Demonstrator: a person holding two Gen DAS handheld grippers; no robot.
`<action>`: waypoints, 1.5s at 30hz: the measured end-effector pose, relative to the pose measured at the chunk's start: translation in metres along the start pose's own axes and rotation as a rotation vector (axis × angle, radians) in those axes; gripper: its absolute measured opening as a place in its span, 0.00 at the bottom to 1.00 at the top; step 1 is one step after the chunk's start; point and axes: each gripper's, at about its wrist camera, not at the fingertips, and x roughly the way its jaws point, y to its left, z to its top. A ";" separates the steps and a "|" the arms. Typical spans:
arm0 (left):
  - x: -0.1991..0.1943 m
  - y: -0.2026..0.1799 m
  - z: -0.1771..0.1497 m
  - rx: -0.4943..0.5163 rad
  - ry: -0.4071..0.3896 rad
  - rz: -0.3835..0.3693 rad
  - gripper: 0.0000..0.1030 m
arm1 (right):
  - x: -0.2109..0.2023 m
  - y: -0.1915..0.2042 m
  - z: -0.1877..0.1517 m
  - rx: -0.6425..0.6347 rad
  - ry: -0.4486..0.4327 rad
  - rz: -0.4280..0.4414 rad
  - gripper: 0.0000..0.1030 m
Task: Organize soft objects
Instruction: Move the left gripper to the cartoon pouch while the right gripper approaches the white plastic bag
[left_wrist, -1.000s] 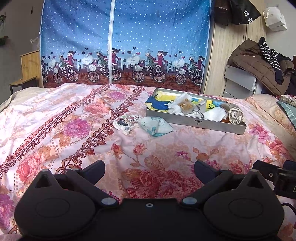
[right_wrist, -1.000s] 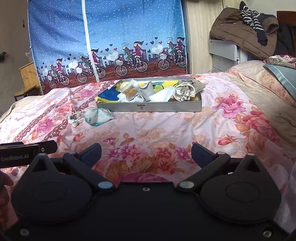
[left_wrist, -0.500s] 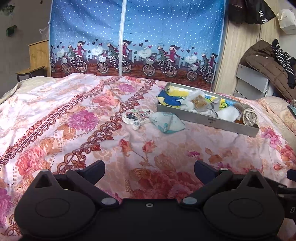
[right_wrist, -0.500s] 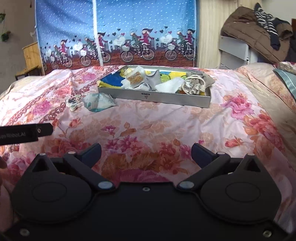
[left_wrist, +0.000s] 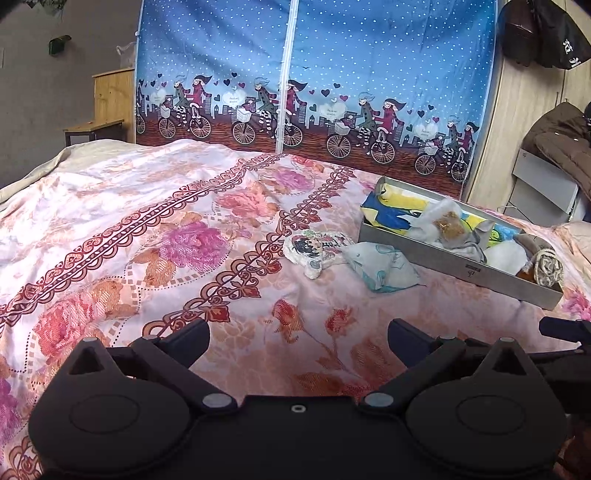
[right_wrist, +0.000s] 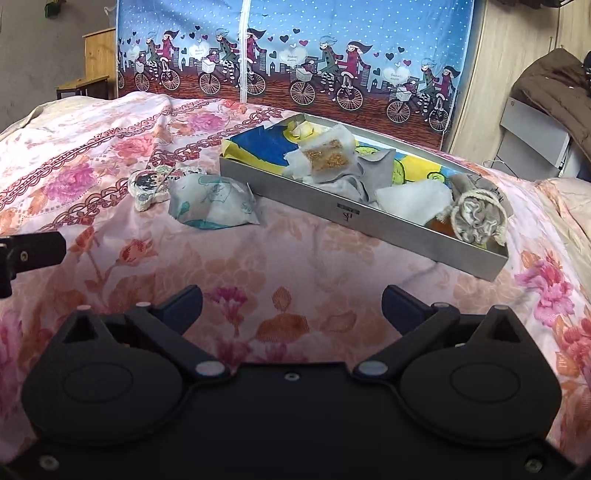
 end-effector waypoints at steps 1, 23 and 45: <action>0.002 -0.001 0.000 0.005 -0.004 0.005 0.99 | 0.002 -0.002 -0.002 0.005 0.006 0.010 1.00; 0.045 -0.022 0.003 0.153 -0.010 0.125 0.99 | 0.008 -0.009 -0.013 0.048 0.005 0.033 1.00; 0.131 0.021 0.055 -0.074 -0.068 -0.122 0.98 | 0.069 0.037 0.017 -0.190 -0.116 0.097 0.99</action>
